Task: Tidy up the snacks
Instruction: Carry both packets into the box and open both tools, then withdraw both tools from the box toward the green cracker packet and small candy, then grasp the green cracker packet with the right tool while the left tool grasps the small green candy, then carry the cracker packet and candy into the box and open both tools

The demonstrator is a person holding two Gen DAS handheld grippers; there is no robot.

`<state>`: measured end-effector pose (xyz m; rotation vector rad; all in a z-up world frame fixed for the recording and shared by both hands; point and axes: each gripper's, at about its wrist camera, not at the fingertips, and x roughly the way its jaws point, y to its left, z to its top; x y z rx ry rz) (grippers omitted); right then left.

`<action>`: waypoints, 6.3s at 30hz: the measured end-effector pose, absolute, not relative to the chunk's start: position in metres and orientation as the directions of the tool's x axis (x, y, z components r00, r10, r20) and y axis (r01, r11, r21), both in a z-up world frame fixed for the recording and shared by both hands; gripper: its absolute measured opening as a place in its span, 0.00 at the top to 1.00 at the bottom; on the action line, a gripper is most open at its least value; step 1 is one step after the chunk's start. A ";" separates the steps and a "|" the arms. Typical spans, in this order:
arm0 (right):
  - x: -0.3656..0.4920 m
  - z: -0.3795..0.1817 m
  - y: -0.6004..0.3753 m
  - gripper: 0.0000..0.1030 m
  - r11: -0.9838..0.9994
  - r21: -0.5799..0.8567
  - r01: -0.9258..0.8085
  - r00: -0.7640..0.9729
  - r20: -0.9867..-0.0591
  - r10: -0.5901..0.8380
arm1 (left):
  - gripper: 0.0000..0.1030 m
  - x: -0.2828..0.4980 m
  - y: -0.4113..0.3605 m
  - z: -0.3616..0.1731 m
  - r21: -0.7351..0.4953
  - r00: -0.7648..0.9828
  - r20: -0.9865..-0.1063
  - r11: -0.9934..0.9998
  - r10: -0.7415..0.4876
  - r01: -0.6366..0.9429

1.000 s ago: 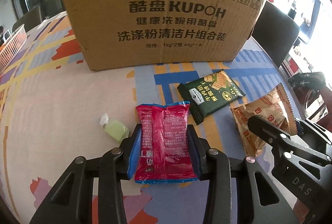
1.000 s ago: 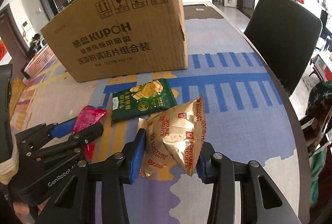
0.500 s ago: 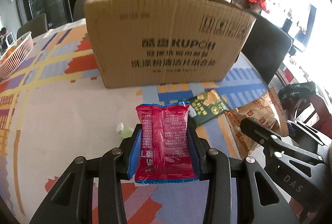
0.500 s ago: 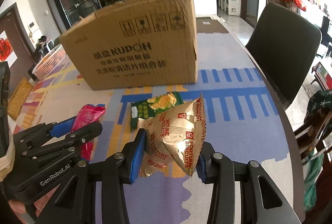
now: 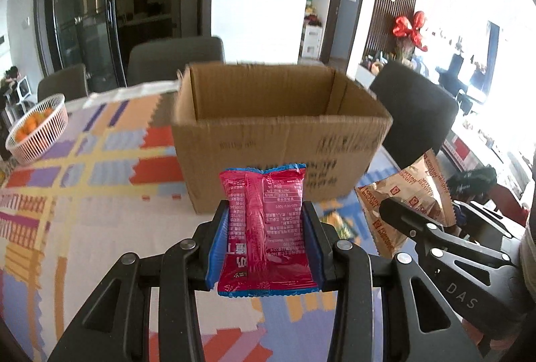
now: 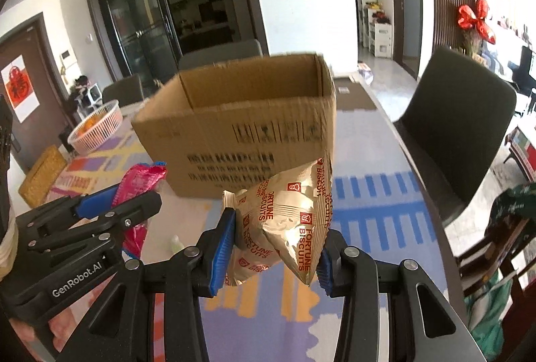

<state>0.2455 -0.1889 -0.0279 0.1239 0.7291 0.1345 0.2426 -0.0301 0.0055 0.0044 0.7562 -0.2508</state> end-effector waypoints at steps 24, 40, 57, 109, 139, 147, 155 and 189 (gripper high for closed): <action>0.313 0.052 -0.172 0.58 0.984 0.107 -0.144 0.817 -0.548 0.179 | 0.61 0.314 -0.018 0.068 -0.016 0.781 -0.599 0.979 -0.174 0.205; 0.372 0.040 -0.173 0.29 0.993 0.064 -0.102 0.787 -0.605 0.120 | 0.39 0.360 -0.018 0.058 0.032 0.779 -0.616 0.984 -0.120 0.177; 0.318 0.039 -0.178 0.10 0.998 -0.003 -0.065 0.831 -0.553 0.053 | 0.32 0.290 0.001 0.058 0.035 0.795 -0.597 0.985 -0.114 0.167; 0.293 -0.114 -0.177 0.06 0.979 0.045 -0.197 0.610 -0.777 0.158 | 0.58 0.256 -0.021 -0.123 -0.024 0.553 -0.827 0.988 -0.105 0.150; 0.327 -0.144 -0.150 0.22 0.982 -0.003 -0.186 0.567 -0.817 0.105 | 0.70 0.269 -0.019 -0.110 -0.051 0.583 -0.802 0.987 -0.133 0.155; 0.313 -0.134 -0.159 0.26 0.983 0.022 -0.180 0.568 -0.814 0.122 | 0.70 0.264 -0.020 -0.099 -0.049 0.603 -0.785 0.985 -0.141 0.166; 0.291 -0.106 -0.170 0.26 0.987 0.046 -0.152 0.611 -0.781 0.131 | 0.70 0.254 -0.021 -0.078 -0.053 0.638 -0.755 0.983 -0.155 0.176; 0.293 0.051 -0.176 0.26 0.990 0.074 -0.121 0.849 -0.510 0.142 | 0.70 0.282 -0.015 0.060 -0.009 0.829 -0.529 0.978 -0.181 0.208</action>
